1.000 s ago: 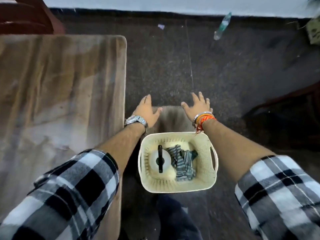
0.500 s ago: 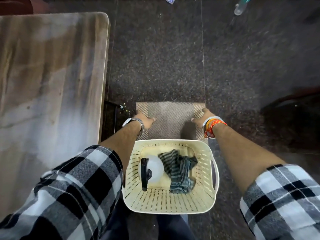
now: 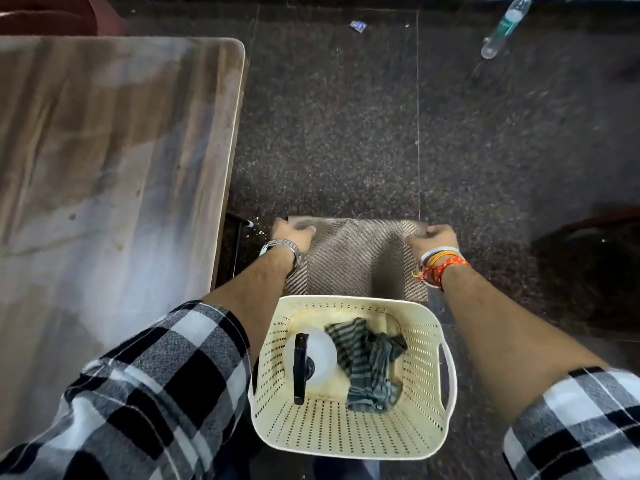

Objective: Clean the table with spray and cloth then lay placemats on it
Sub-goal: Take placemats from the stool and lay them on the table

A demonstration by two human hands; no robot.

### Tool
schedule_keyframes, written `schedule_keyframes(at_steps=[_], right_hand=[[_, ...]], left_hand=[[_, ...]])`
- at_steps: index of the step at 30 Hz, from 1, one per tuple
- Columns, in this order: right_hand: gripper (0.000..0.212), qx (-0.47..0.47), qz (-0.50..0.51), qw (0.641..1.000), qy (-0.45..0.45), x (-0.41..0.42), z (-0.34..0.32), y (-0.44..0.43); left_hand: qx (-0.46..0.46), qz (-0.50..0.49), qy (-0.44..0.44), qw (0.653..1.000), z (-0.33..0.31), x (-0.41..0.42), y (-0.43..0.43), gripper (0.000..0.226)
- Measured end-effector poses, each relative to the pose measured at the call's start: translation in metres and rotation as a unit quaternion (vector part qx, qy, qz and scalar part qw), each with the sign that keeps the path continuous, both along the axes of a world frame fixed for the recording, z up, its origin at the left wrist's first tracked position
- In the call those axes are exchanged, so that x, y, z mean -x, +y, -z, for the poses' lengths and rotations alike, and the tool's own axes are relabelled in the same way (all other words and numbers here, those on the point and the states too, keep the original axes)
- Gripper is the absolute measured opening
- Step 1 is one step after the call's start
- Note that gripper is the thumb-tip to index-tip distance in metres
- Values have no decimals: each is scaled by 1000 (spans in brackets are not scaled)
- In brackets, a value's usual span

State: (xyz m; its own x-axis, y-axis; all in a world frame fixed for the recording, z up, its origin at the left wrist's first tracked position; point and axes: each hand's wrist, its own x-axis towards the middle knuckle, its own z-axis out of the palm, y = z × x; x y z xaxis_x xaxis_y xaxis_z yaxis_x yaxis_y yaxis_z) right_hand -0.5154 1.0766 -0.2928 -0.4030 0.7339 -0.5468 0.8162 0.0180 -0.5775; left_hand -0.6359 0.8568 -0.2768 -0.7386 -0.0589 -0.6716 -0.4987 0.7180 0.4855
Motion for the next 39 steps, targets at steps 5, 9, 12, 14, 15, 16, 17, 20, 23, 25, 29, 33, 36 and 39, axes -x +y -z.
schedule_keyframes(at_steps=[5,9,12,14,15,16,17,20,23,25,29,33,36,39], right_hand=[[14,-48,-41,993,98,27,-36,-10],[21,-25,30,976,216,61,-91,-6],[22,39,103,939,325,88,-148,-9],[48,25,93,931,351,103,-201,-25],[57,2,70,933,353,112,-224,-35],[54,-18,52,930,363,122,-243,-43],[47,-17,32,923,383,130,-258,-48],[44,-5,-55,913,404,170,-294,-100],[53,-39,-145,916,372,211,-302,-173],[36,-44,-204,917,340,235,-300,-235],[24,-12,-282,880,381,275,-306,-350],[17,-16,-319,828,462,318,-330,-445],[18,-15,-289,789,542,344,-329,-494],[38,-85,-269,828,485,364,-296,-531]], left_hand=[[-68,-41,41,996,-39,5,10,37],[-181,-109,72,975,-91,31,2,36],[-285,-173,78,940,-144,53,-11,20],[-355,-269,87,891,-188,63,-31,32],[-376,-284,95,877,-208,69,-45,40],[-380,-272,111,877,-230,73,-61,49],[-366,-240,133,889,-245,79,-76,56],[-337,-183,204,901,-284,102,-150,44],[-330,-224,288,870,-299,123,-234,33],[-274,-218,326,878,-297,135,-300,50],[-197,-211,355,889,-295,160,-414,26],[-164,-196,445,859,-302,186,-502,9],[-185,-176,536,804,-304,207,-563,22],[-144,-233,497,823,-260,225,-604,31]])
